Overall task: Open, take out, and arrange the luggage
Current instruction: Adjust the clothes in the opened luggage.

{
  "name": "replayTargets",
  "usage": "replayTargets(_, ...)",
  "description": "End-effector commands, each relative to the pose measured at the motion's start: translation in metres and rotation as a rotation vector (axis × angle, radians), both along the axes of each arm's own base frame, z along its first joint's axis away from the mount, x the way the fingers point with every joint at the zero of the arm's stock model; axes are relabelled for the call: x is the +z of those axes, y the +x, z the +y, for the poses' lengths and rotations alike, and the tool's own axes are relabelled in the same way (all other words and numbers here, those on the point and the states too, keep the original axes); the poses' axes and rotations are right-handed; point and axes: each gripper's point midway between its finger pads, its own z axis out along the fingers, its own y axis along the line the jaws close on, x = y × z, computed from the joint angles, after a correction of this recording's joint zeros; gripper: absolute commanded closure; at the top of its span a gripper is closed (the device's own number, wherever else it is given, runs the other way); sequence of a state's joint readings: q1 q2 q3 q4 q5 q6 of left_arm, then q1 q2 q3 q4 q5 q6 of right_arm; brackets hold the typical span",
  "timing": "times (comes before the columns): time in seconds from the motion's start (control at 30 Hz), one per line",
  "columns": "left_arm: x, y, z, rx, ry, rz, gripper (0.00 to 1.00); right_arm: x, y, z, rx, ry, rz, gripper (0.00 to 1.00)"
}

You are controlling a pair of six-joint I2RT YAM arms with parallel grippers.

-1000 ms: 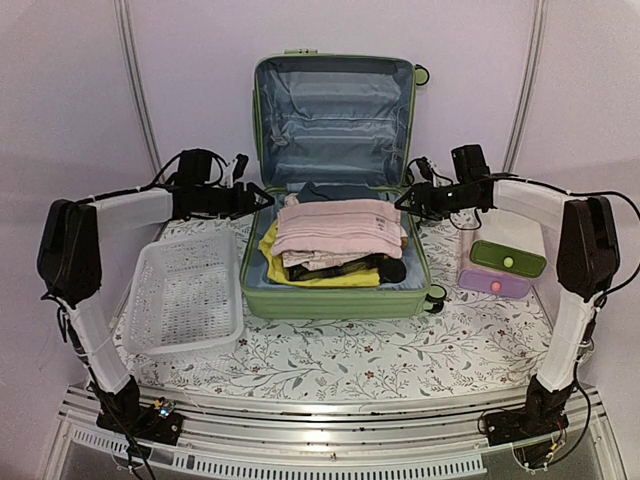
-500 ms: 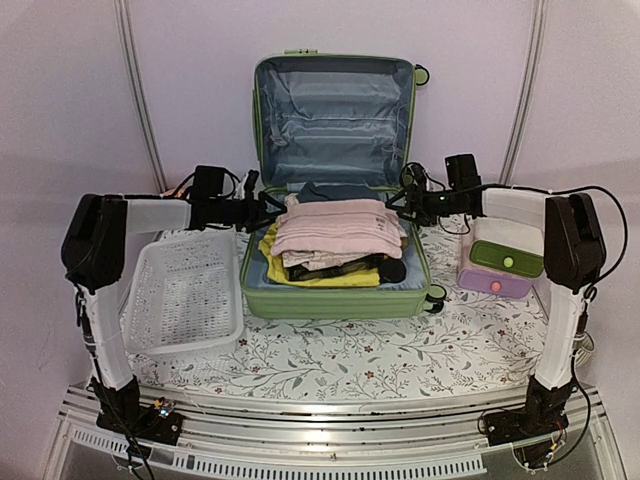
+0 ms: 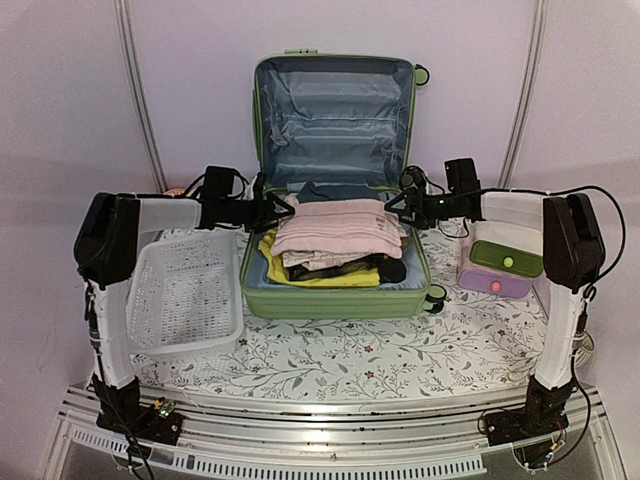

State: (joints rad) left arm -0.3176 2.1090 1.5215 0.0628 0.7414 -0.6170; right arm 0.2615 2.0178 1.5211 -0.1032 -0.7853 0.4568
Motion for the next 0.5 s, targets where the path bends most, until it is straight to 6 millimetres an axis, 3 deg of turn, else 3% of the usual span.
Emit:
replayTargets(0.0, -0.005, -0.002, -0.009, -0.015, 0.013, 0.004, 0.33, -0.013, -0.001, -0.002, -0.003, -0.019, 0.008, 0.35)
replayTargets(0.23, -0.012, -0.003, -0.013, -0.031, 0.02, 0.004, 0.42, -0.028, -0.003, -0.001, 0.015, -0.031, 0.02, 0.35)
replayTargets(0.47, 0.014, -0.012, -0.001, 0.009, 0.003, -0.168, 0.34, 0.002, -0.008, -0.002, 0.015, 0.01, -0.144, 0.35)
